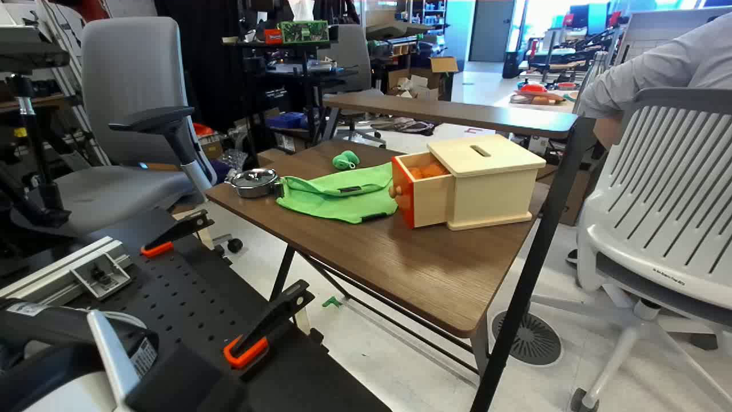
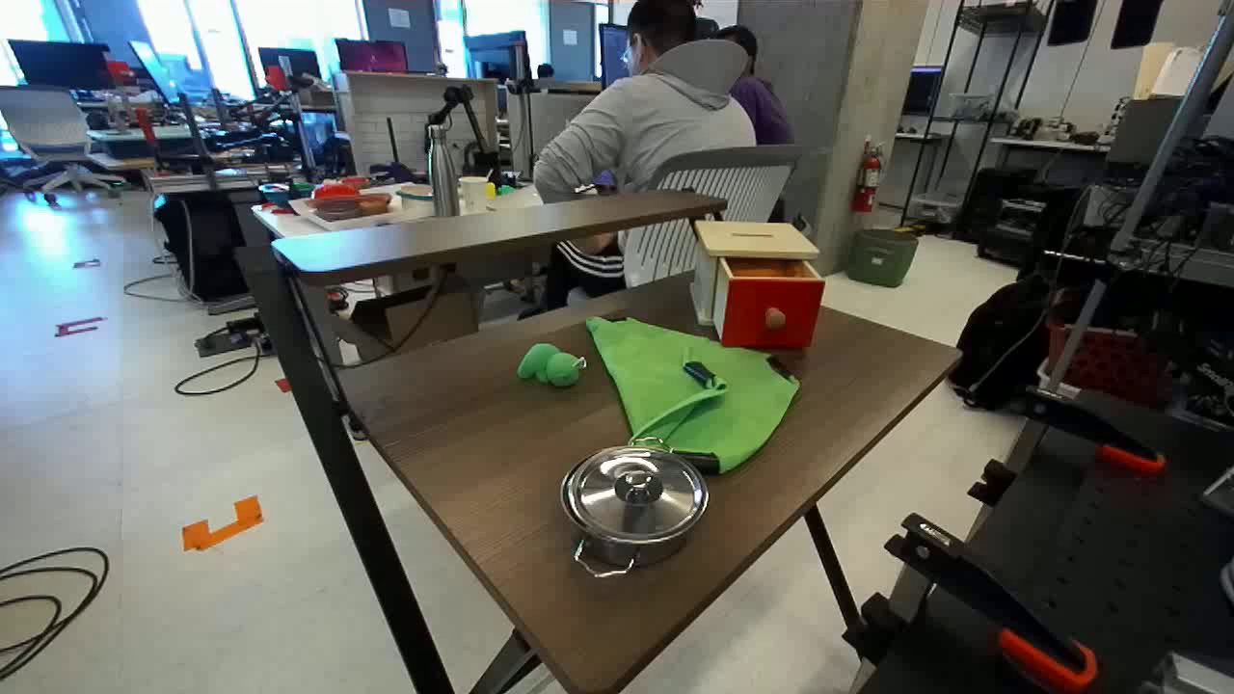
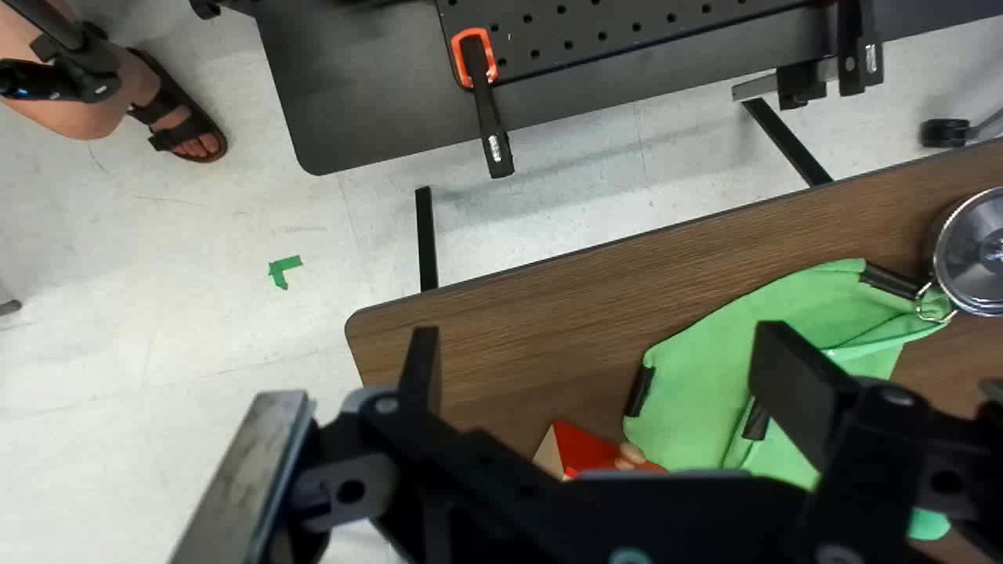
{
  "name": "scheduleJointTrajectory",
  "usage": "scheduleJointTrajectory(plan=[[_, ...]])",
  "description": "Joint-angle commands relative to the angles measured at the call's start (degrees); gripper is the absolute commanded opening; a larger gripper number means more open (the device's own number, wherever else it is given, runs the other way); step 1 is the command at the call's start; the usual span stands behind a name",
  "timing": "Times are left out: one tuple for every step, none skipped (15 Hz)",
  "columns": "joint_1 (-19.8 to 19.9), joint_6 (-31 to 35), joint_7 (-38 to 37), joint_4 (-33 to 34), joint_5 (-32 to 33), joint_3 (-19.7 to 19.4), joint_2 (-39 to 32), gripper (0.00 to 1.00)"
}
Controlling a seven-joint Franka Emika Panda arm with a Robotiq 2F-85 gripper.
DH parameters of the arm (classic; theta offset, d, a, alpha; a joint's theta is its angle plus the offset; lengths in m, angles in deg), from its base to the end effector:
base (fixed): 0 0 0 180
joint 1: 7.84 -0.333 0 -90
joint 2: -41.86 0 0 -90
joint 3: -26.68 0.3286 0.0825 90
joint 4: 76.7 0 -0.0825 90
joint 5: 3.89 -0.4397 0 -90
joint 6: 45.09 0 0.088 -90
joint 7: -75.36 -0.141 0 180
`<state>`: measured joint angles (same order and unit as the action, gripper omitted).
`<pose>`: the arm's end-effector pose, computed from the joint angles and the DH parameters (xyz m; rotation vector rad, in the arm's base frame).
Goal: Slide the green towel slightly to the right.
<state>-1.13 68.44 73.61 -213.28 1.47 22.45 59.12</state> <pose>0.4684 -0.0989 0.3785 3.0717 -0.2700 -0.1633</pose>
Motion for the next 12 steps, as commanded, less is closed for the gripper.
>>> scheduleJointTrajectory(plan=[[-0.25, -0.10, -0.05, 0.13, 0.07, -0.24, 0.00, 1.00], [-0.25, -0.10, -0.05, 0.18, 0.07, -0.24, 0.00, 1.00], [-0.25, -0.10, -0.05, 0.21, 0.07, -0.24, 0.00, 1.00], [-0.25, -0.10, -0.05, 0.22, 0.07, -0.24, 0.00, 1.00], [-0.25, -0.10, -0.05, 0.23, 0.07, -0.24, 0.00, 1.00], [-0.52, -0.24, 0.09, 0.30, -0.50, -0.18, -0.58, 1.00], [-0.81, 0.80, -0.92, -0.15, -0.79, 0.28, -1.06, 1.00], [-1.41, 1.94, -1.53, -0.66, -1.12, 0.88, -1.61, 1.00], [-1.94, 2.89, -2.12, -0.98, -1.16, 1.50, -2.13, 1.00], [-2.74, 4.17, -2.94, -1.18, -1.28, 2.30, -3.06, 1.00], [-3.47, 5.58, -4.18, -1.35, -1.29, 3.19, -3.94, 1.00], [-4.14, 7.18, -5.52, -1.54, -1.17, 4.06, -4.96, 1.00]])
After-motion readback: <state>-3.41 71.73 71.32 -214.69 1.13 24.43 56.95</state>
